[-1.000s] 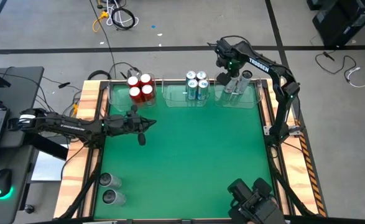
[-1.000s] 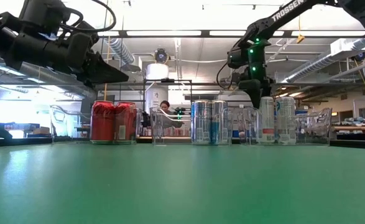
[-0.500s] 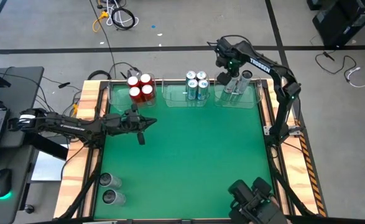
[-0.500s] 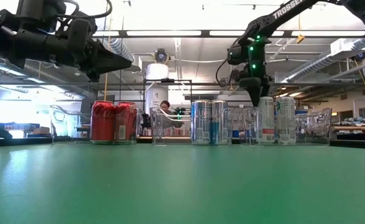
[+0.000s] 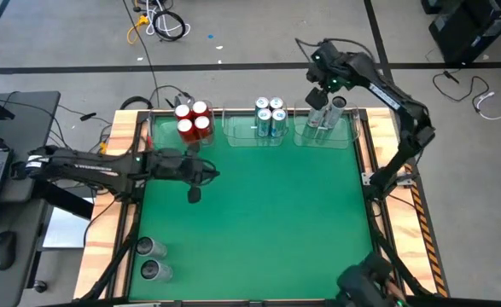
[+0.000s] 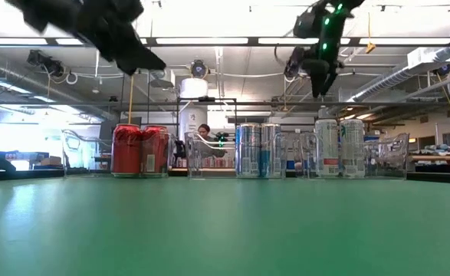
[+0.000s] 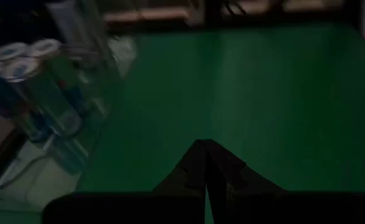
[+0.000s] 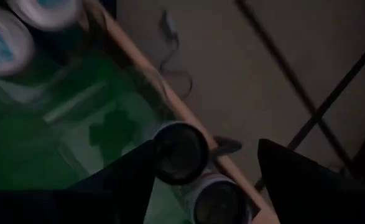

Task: Sort soda cans
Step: Put the white soda can into the transparent right bin

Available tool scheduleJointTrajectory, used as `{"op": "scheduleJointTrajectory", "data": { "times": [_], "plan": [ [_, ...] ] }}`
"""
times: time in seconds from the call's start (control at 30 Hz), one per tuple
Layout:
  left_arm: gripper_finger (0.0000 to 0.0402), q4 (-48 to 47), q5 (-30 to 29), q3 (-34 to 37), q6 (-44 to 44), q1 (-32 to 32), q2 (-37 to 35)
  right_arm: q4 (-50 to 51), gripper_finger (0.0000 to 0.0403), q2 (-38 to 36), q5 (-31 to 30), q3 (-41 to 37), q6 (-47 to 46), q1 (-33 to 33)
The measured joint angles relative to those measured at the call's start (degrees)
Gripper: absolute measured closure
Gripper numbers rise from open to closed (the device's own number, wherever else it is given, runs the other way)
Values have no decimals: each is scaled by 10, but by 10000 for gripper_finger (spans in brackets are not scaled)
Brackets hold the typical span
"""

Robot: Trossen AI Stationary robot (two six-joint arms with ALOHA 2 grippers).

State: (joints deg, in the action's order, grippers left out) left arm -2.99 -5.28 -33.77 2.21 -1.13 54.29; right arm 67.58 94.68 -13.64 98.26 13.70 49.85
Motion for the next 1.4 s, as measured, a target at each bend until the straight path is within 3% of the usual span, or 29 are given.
{"op": "scheduleJointTrajectory", "data": {
  "times": [0.17,0.37,0.63,0.77,0.97,1.13,1.4],
  "plan": [
    [396,-196,-11,-113,-6,55,1,-44,174,-61,7,0,0,-29],
    [396,-382,-42,-217,-94,130,11,-122,248,-111,86,1,-13,-91],
    [397,-646,-40,-332,-233,235,98,-185,344,-103,141,0,-33,-177],
    [397,-733,0,-365,-343,279,143,-234,376,-94,153,-23,-36,-216],
    [397,-764,80,-378,-508,338,154,-307,401,-95,155,-88,-36,-267],
    [397,-761,127,-378,-549,403,154,-339,389,-95,154,-140,-37,-305],
    [397,-762,99,-378,-569,464,155,-413,384,-95,154,-203,-60,-359]
  ]
}}
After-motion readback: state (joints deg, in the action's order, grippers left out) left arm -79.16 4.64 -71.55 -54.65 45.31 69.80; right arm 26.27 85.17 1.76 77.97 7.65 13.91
